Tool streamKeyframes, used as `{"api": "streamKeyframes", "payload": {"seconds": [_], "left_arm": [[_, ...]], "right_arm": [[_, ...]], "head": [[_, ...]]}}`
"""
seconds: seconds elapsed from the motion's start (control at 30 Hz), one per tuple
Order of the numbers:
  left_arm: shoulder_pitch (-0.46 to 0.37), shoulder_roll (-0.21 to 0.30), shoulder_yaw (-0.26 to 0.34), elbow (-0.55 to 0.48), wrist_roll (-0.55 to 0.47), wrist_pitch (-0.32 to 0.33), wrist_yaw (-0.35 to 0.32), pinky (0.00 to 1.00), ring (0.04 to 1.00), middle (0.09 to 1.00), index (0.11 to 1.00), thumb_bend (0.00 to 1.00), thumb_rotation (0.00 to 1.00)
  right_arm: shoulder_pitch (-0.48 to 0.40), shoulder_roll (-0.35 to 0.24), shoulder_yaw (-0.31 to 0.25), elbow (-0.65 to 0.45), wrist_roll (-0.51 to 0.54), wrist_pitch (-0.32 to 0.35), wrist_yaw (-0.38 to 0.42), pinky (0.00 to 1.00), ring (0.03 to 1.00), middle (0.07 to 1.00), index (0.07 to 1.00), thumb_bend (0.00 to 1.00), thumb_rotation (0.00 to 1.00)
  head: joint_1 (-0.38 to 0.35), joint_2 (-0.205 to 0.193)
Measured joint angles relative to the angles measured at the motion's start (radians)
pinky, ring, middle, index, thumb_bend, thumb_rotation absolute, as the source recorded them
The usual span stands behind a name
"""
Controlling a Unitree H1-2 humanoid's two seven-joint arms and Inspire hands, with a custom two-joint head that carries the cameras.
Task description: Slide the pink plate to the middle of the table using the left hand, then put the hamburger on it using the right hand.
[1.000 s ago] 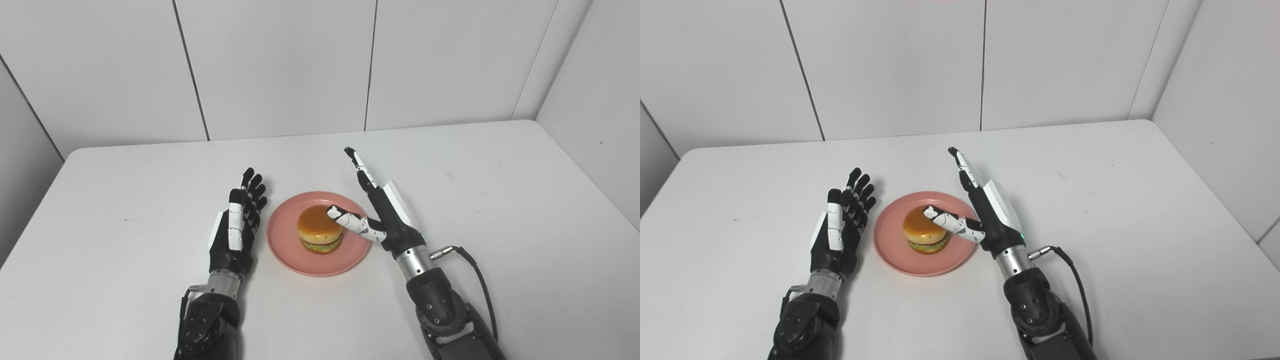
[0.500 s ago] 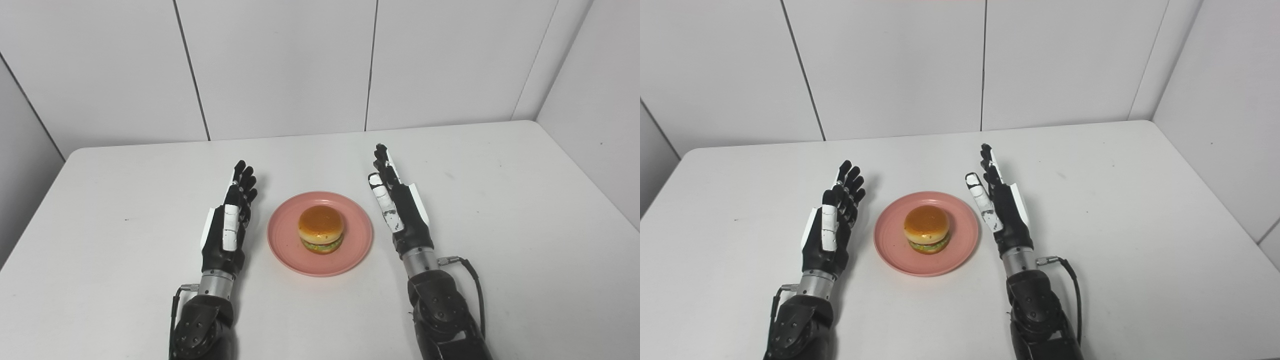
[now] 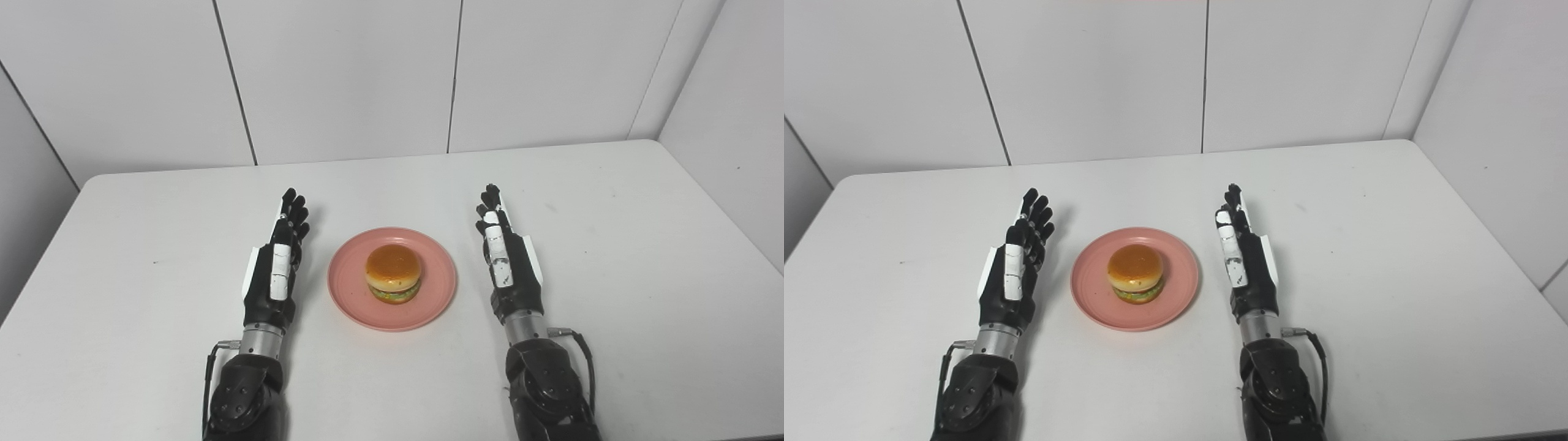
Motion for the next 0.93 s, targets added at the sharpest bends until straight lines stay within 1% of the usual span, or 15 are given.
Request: {"api": "streamKeyframes", "payload": {"seconds": [0.1,0.2,0.37,0.53,0.57,0.63,0.73,0.8,0.93], "left_arm": [[0.001,0.003,0.000,-0.008,-0.003,0.052,0.000,1.00,1.000,1.000,1.000,0.84,1.00],[0.010,0.006,0.002,-0.027,-0.015,0.110,0.000,1.00,1.000,1.000,1.000,0.84,1.00],[0.009,0.009,0.009,-0.028,-0.042,0.153,-0.005,1.00,1.000,1.000,1.000,0.85,1.00],[0.009,0.008,0.007,-0.028,-0.041,0.151,-0.005,1.00,1.000,1.000,1.000,0.82,1.00],[0.010,0.008,0.006,-0.028,-0.038,0.147,-0.005,1.00,1.000,1.000,1.000,0.82,1.00],[0.011,0.008,0.003,-0.026,-0.033,0.120,-0.005,1.00,1.000,1.000,1.000,0.80,1.00],[0.011,0.004,0.003,-0.021,-0.032,0.069,-0.002,1.00,1.000,1.000,1.000,0.80,1.00],[0.011,0.002,0.002,-0.019,-0.032,0.061,-0.002,1.00,1.000,1.000,1.000,0.81,1.00],[0.012,0.002,-0.014,-0.016,-0.028,0.047,-0.004,1.00,1.000,1.000,1.000,0.80,1.00]], "right_arm": [[0.015,0.000,0.007,0.001,-0.005,0.006,0.000,1.00,1.000,1.000,1.000,0.57,0.96],[0.018,-0.003,0.008,0.013,-0.013,0.005,0.000,1.00,1.000,1.000,1.000,0.56,0.97],[0.017,-0.010,0.011,0.023,-0.020,0.005,0.000,1.00,1.000,1.000,1.000,0.56,0.98],[0.017,-0.018,0.011,0.031,-0.013,0.005,0.001,1.00,1.000,1.000,1.000,0.55,0.98],[0.017,-0.019,0.011,0.032,-0.013,0.005,0.002,1.00,1.000,1.000,1.000,0.55,0.99],[0.017,-0.024,0.013,0.033,-0.014,0.005,0.002,1.00,1.000,1.000,1.000,0.54,0.99],[0.017,-0.031,0.017,0.036,-0.018,0.005,0.002,1.00,1.000,1.000,1.000,0.54,1.00],[0.017,-0.037,0.020,0.036,-0.020,0.005,0.003,1.00,1.000,1.000,1.000,0.54,1.00],[0.017,-0.052,0.033,0.041,-0.026,0.005,0.020,1.00,1.000,1.000,1.000,0.55,0.99]], "head": [[0.000,-0.002],[0.000,-0.002],[0.011,-0.002],[0.006,-0.003],[0.006,-0.009],[0.000,-0.009],[0.006,-0.003],[0.014,-0.002],[0.022,0.000]]}}
